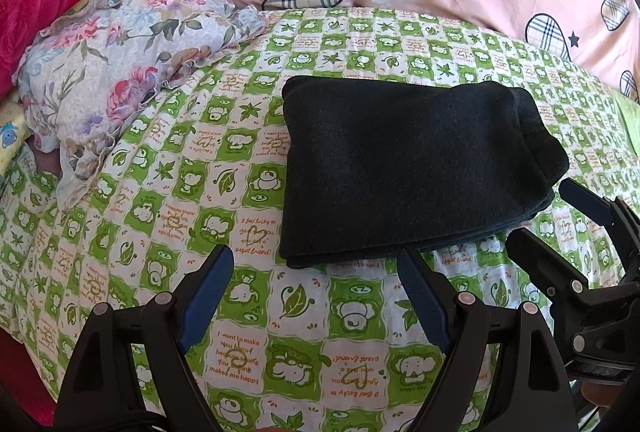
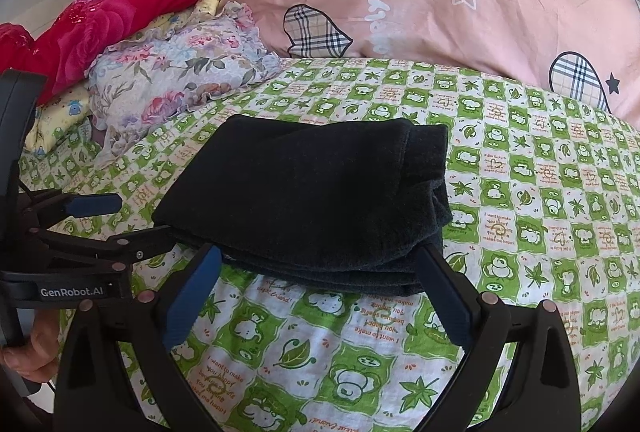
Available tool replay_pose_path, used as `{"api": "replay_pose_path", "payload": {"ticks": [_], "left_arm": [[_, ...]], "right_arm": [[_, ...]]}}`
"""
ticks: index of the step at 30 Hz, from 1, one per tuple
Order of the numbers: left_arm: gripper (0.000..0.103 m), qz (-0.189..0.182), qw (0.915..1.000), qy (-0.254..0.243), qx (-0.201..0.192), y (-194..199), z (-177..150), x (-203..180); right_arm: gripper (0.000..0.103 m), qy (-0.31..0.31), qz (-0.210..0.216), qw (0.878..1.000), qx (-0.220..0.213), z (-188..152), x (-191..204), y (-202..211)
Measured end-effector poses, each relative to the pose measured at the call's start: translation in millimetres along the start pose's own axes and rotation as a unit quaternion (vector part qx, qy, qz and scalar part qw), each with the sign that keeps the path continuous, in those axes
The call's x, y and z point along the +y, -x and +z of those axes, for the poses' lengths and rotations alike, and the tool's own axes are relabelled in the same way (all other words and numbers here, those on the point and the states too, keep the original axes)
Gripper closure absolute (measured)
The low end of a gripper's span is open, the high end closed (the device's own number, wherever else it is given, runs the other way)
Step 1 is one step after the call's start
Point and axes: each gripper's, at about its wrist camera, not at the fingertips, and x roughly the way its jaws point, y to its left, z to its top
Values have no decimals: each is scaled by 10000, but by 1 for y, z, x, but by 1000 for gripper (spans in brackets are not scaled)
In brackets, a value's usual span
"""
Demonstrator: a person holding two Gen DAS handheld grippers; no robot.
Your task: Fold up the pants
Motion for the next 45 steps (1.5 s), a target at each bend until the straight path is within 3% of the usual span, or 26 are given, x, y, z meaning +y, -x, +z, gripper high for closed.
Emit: {"api": "replay_pose_path", "payload": {"ticks": [45], "left_arm": [[18,-155,9998,-83,85,-6,9,-2]], "right_arm": [[5,-144,-168,9998,2,2,-10,4]]}}
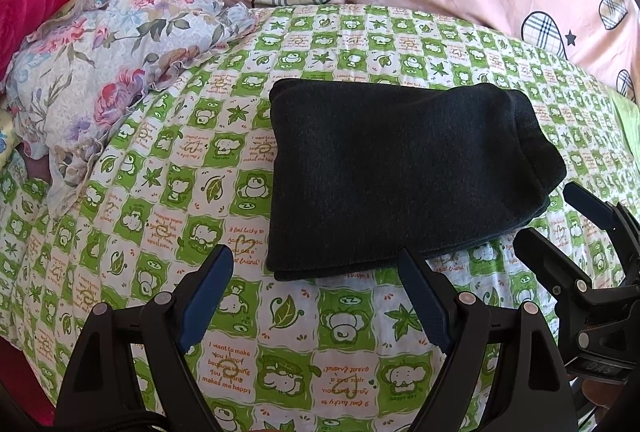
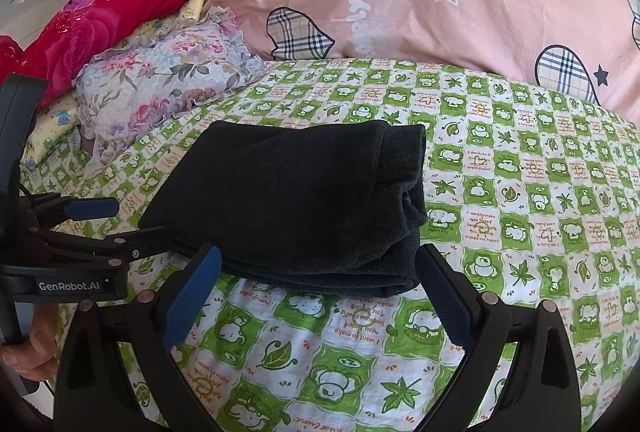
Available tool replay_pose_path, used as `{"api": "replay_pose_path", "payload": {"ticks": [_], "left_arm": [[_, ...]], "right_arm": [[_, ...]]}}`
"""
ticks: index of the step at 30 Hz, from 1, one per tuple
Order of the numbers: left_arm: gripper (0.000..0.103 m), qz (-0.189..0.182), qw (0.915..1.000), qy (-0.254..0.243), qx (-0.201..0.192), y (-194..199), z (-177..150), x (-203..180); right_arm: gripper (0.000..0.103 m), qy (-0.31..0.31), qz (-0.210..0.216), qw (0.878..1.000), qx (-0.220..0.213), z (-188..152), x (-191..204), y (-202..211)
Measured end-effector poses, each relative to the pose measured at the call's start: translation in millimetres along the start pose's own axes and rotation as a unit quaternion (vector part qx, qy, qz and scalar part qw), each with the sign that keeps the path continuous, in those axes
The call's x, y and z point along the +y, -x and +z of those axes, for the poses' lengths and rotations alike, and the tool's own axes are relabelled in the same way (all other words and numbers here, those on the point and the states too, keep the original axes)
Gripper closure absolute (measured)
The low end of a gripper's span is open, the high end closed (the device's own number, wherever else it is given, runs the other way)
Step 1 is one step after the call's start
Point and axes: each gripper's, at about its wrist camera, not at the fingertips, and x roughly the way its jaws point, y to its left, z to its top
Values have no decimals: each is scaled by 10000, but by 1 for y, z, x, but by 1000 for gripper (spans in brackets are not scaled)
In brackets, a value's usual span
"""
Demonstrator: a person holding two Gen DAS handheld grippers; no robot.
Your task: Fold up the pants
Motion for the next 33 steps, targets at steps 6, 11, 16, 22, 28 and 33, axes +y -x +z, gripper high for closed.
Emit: {"api": "replay_pose_path", "payload": {"ticks": [6,11,16,22,28,33], "left_arm": [[18,-18,10000,-4,-34,1,2,-1],[18,-21,10000,4,-38,2,3,-1],[18,-42,10000,-16,-55,2,4,-2],[18,-67,9999,-46,-61,4,6,-5],[18,-18,10000,-33,-90,4,5,-5],[18,-8,10000,-4,-77,4,7,-5]], "right_arm": [[5,-9,-36,10000,-48,3,-2,2],[5,-44,-63,10000,-50,3,-1,3],[5,-53,-69,9999,-55,4,-1,2],[5,-42,-57,10000,-59,5,0,3],[5,-41,-38,10000,-65,7,0,3],[5,-47,-31,10000,-66,10,0,2]]}}
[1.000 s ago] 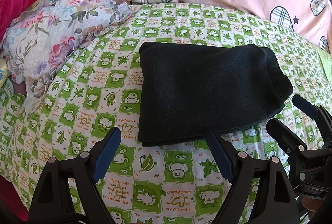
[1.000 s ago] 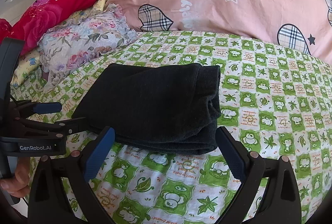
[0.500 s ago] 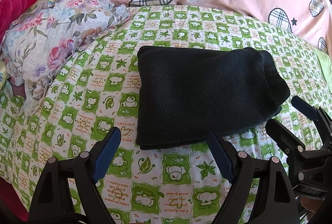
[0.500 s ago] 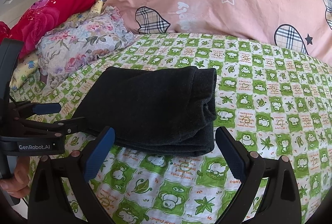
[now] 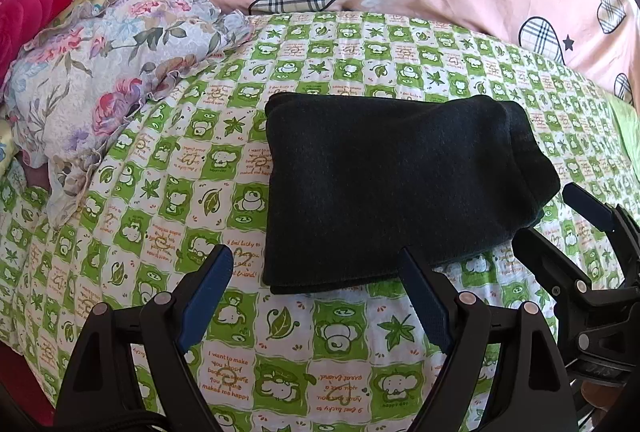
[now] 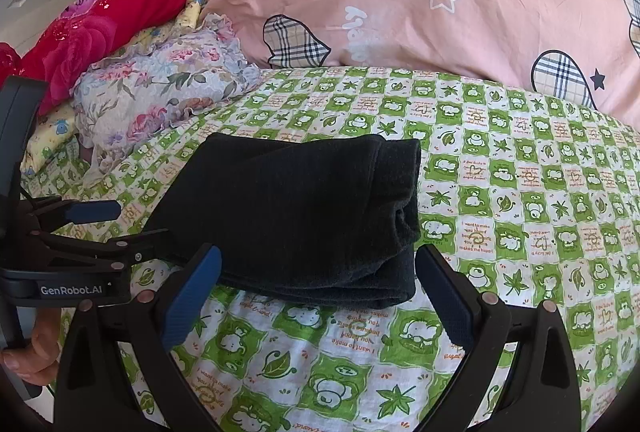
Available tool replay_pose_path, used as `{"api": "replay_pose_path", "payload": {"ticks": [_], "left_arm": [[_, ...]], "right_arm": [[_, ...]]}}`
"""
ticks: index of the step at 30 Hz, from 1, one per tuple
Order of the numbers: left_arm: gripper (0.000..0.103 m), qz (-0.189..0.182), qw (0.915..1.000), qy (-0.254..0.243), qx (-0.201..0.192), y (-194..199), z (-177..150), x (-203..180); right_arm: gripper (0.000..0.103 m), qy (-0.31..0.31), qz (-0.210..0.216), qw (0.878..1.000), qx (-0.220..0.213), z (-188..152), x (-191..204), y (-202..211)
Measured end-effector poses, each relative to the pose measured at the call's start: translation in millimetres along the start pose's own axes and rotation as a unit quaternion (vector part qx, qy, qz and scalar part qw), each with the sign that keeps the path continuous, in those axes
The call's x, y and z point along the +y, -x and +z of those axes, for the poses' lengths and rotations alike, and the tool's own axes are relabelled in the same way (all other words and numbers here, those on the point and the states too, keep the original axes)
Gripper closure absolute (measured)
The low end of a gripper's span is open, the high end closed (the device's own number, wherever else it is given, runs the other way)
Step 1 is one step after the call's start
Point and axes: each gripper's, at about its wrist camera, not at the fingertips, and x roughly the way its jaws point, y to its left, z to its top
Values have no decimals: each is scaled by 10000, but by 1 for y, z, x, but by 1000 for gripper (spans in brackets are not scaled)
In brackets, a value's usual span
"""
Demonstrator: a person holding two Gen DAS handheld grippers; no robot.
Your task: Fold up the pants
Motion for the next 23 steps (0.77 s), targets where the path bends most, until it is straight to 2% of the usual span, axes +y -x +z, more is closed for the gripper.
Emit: {"api": "replay_pose_path", "payload": {"ticks": [10,23], "left_arm": [[18,62,10000,-29,-68,1,13,-1],[18,158,9998,71,52,-6,24,0]], "right_arm": [[5,-126,-59,9999,5,5,-5,-1],[5,-261,-74,9996,63,10,-16,-5]]}}
